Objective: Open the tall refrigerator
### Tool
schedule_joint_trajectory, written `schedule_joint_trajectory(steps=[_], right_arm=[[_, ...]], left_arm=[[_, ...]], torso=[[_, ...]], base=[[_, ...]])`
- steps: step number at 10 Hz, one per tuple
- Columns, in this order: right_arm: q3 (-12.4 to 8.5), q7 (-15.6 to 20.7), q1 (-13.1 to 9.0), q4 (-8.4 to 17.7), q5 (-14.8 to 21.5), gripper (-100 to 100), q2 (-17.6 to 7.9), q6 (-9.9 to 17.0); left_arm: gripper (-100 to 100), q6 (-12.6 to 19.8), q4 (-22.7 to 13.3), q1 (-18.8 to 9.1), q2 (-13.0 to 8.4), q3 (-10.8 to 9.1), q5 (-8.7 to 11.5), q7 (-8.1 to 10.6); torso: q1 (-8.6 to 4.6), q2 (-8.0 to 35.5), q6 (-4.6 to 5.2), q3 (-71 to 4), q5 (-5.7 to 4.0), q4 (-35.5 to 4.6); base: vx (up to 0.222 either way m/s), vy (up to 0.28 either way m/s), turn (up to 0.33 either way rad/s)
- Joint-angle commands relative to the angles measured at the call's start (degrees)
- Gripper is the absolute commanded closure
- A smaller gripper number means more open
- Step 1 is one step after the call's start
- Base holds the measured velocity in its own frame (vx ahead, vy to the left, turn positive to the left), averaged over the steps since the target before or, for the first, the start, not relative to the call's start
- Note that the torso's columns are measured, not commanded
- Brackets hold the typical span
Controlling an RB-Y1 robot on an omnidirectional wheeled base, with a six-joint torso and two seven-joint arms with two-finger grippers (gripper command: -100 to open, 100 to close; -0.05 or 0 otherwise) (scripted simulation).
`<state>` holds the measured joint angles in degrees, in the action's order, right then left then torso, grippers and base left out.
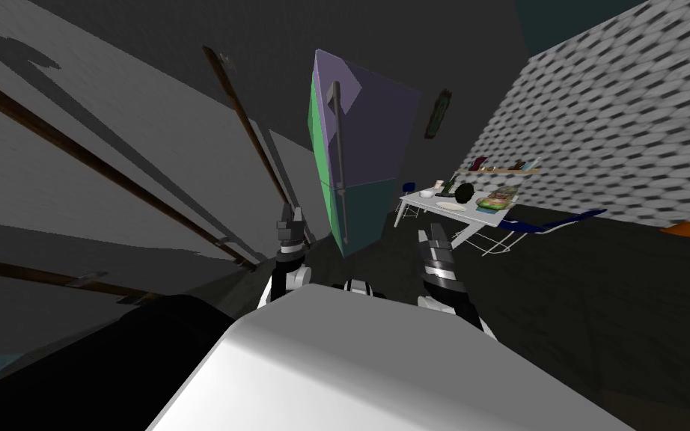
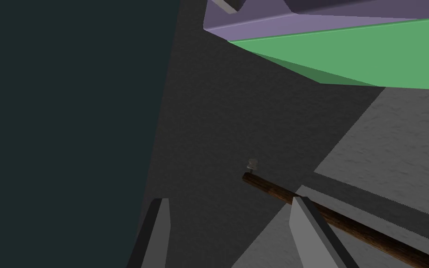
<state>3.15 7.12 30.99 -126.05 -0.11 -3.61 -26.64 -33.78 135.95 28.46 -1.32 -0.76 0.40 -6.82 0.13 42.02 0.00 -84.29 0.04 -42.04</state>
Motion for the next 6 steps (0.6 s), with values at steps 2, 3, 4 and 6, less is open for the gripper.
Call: schedule_joint_trajectory(steps=[2,3,4,6], right_arm=[[-1.94,1.19,0.72,0.57,1.88,-100,-5.85,1.76],[-2.71,1.64,1.03,0.75,2.66,-100,-7.65,2.40],[-3.56,2.14,1.39,0.92,3.53,-100,-9.48,3.09],[-5.50,3.27,2.19,1.24,5.53,-100,-13.19,4.64]], left_arm=[[0,0.00,0.00,0.00,0.01,0.00,0.00,0.00],[0,0.00,0.00,0.01,0.01,0.01,0.00,0.00],[0,0.00,0.00,0.01,0.01,0.01,0.00,0.00],[0,0.00,0.00,0.00,0.01,0.01,0.00,0.00]], torso=[[0.02,0.17,0.00,-0.31,0.01,-0.21],[-0.01,0.15,0.00,-0.34,0.00,-0.21],[-0.06,0.17,0.00,-0.33,-0.02,-0.22],[-0.10,0.31,0.00,-0.25,-0.02,-0.26]], base=[[0.056,0.120,-0.052],[0.078,0.142,-0.093],[0.073,0.173,-0.076],[0.047,0.173,-0.108]])
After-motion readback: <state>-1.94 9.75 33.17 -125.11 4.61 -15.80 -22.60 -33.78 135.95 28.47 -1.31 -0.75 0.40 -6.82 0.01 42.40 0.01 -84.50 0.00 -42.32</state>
